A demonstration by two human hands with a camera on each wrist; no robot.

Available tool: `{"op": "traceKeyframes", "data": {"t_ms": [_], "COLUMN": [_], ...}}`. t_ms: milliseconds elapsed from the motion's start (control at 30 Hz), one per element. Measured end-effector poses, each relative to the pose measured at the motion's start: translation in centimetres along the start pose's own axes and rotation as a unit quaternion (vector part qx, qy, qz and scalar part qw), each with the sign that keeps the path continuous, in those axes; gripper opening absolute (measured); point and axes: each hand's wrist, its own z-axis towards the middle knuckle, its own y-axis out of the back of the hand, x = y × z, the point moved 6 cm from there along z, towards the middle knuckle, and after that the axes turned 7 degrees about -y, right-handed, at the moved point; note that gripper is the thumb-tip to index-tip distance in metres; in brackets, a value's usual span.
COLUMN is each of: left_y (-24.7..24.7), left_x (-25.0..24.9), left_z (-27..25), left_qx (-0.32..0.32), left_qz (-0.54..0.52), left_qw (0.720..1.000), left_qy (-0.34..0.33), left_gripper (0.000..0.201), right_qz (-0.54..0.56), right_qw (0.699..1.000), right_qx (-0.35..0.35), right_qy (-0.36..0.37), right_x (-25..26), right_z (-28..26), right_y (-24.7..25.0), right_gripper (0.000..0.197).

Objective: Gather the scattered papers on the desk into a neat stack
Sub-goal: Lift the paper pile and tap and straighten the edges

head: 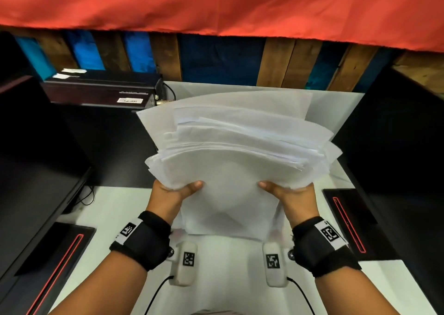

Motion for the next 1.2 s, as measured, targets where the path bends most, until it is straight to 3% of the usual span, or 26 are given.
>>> {"op": "traceKeyframes", "data": {"t_ms": [100,267,367,533,667,867,1033,1200], "left_y": [-0.2,-0.5,-0.7,-1.9,-3.3,-3.9,-2.6,-3.9], "left_x": [-1.2,-1.3,-2.2,-6.7,-10.3,-10.4,-9.5,-10.9], "left_z": [0.3,0.0,0.0,-0.3,-0.6,-0.1,0.4,-0.4], "left_qx": [-0.007,-0.002,-0.011,-0.055,-0.050,-0.054,-0.073,-0.053], "left_qz": [0.002,-0.008,0.007,0.012,0.040,0.085,0.104,0.098], "left_qw": [0.999,0.999,0.998,0.983,0.967,0.969,0.970,0.967], "left_qy": [-0.032,-0.040,-0.067,-0.174,-0.245,-0.227,-0.207,-0.227], "left_gripper": [0.055,0.042,0.054,0.066,0.053,0.016,0.021,0.024], "right_qz": [-0.011,-0.032,-0.029,-0.023,-0.017,-0.012,-0.014,-0.011], "right_qw": [1.000,0.998,0.999,0.998,0.998,0.997,0.997,0.997], "right_qx": [-0.007,0.001,0.005,-0.003,-0.001,-0.004,0.000,0.005], "right_qy": [0.028,0.050,0.041,0.053,0.062,0.072,0.073,0.075], "right_x": [0.6,0.7,0.1,-0.2,-0.7,-0.6,-0.8,-0.8], "right_z": [-0.3,-0.9,-0.7,-0.6,-0.4,-0.6,-0.5,-0.7], "right_y": [-0.1,0.0,0.2,0.4,0.4,0.5,0.5,0.5], "right_gripper": [0.049,0.056,0.057,0.055,0.054,0.051,0.052,0.051]}}
